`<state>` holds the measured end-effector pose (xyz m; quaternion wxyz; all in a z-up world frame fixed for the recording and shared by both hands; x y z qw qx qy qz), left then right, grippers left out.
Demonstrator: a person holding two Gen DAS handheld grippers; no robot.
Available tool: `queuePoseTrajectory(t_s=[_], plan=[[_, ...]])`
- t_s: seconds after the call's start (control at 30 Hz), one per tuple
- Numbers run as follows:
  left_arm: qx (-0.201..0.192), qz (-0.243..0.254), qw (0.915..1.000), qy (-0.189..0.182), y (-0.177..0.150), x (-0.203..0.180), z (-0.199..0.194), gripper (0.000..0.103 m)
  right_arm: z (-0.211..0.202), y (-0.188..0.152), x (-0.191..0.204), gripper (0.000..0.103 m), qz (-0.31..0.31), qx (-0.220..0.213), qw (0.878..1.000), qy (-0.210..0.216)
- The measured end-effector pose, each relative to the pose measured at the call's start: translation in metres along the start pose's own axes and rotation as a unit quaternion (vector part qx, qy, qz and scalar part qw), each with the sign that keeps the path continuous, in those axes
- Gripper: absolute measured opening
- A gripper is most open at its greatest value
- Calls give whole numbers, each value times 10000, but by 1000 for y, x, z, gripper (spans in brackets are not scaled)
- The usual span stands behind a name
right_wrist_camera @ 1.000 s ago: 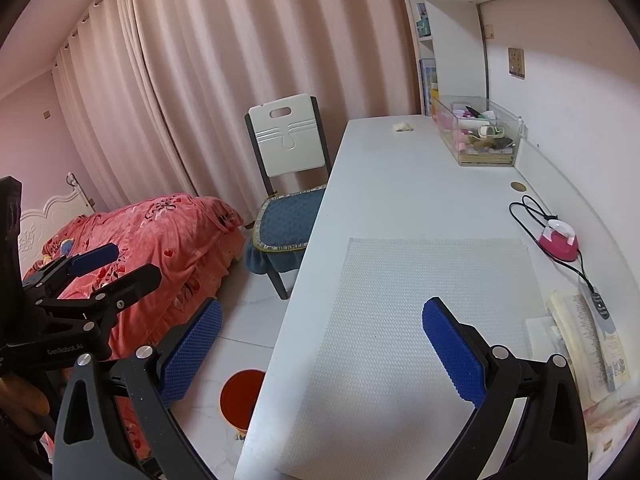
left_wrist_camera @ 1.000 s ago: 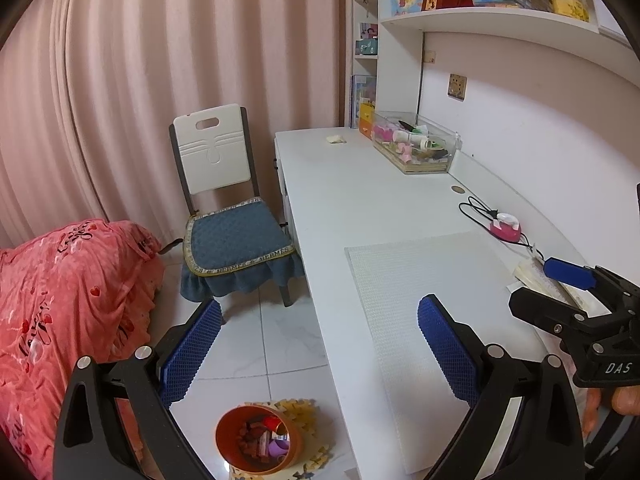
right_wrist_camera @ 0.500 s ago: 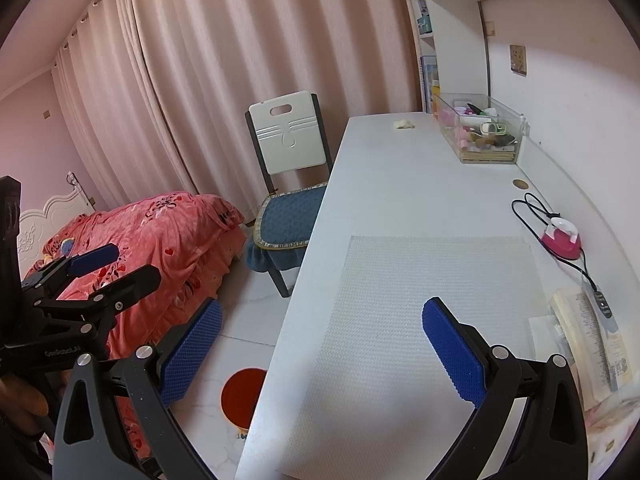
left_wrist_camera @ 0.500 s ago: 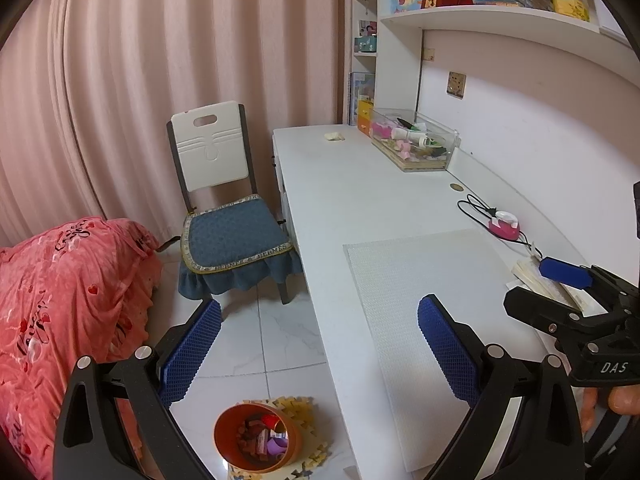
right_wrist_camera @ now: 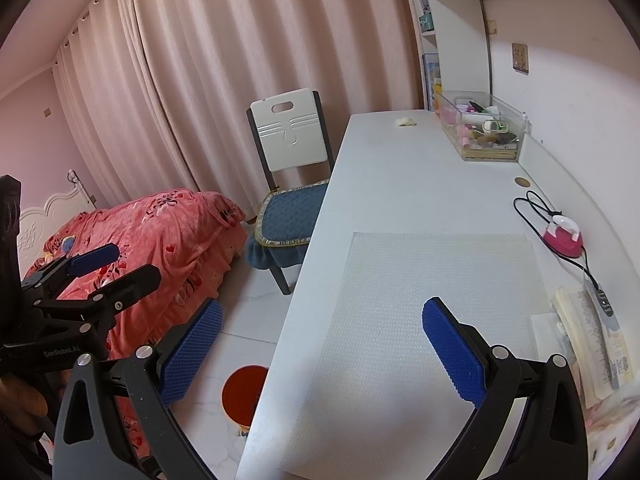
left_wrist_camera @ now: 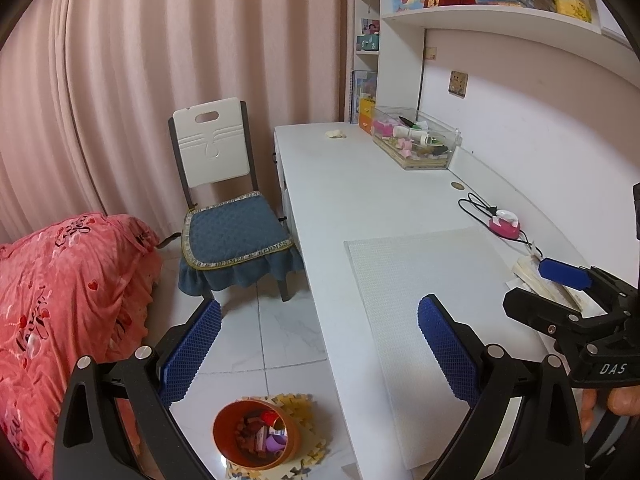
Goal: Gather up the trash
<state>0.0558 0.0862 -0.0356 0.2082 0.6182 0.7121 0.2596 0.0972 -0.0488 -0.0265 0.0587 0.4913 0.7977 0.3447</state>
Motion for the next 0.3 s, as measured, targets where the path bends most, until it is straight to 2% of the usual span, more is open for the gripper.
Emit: queuePoseTrajectory(t_s=[0.3], plan=[[128,1,9999,13,-7,2,1,97,2,-2,-1,98,14,19,10000,16]])
Point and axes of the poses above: each gripper's, at about its wrist camera, not at the fingertips, and z roughly the way its jaws point, x to its left, y to its top, the point moved 7 cm from there along z, roughly the way its jaws point, and after that the axes turned 11 degrees about x, right-handed, at the moved point
